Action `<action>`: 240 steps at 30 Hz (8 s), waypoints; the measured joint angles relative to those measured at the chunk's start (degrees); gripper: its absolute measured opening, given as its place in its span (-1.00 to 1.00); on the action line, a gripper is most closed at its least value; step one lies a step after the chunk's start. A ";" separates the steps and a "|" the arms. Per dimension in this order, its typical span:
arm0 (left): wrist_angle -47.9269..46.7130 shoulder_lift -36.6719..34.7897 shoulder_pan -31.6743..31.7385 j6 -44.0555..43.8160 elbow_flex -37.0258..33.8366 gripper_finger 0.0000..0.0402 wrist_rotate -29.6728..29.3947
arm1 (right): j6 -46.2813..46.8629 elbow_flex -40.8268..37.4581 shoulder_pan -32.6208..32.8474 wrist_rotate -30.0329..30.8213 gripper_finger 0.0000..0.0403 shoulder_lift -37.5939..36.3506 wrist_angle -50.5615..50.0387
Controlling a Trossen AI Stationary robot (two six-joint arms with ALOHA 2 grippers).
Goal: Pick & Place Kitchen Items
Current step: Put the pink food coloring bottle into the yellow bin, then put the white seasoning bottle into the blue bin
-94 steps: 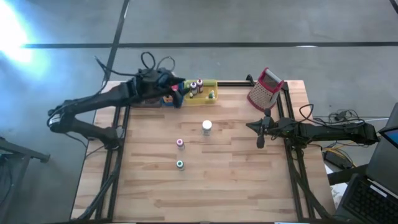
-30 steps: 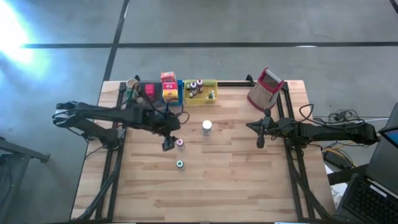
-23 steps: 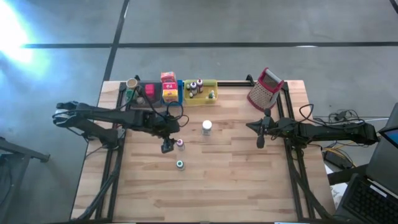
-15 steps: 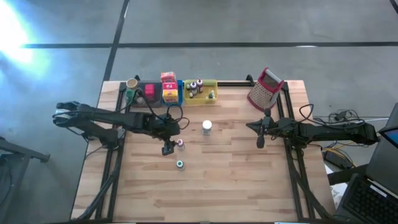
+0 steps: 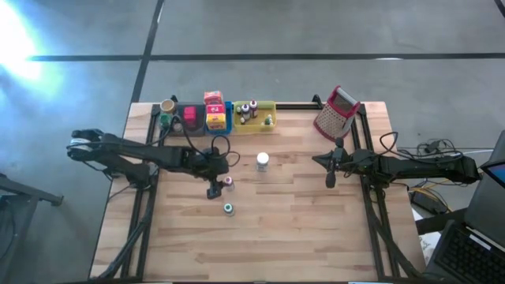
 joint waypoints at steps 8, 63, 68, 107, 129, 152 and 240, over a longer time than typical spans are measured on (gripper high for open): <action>5.19 0.00 -0.75 0.16 -2.72 0.36 0.85 | 0.00 -0.01 0.01 -0.01 -0.96 0.01 0.00; 3.51 3.52 -0.80 0.68 -0.23 -0.24 2.71 | 0.00 -0.02 -0.01 -0.01 -0.96 0.01 -0.01; 3.64 3.50 -0.80 0.68 -0.21 -0.30 2.69 | 0.00 -0.02 -0.02 -0.01 -0.96 0.01 -0.01; 6.44 4.76 5.39 16.75 19.96 -0.32 -14.01 | 0.00 0.00 -0.01 -0.01 -0.96 -0.01 -0.01; 14.32 12.99 22.09 6.07 26.49 -0.33 -14.03 | 0.00 -0.02 0.01 0.01 -0.96 0.01 -0.01; 12.50 21.83 28.75 2.15 28.03 -0.33 -12.92 | 0.00 0.00 -0.01 0.01 -0.96 0.00 -0.01; 4.86 25.96 29.99 0.77 32.52 -0.01 -9.24 | 0.02 0.00 0.01 -0.01 -0.96 -0.01 0.00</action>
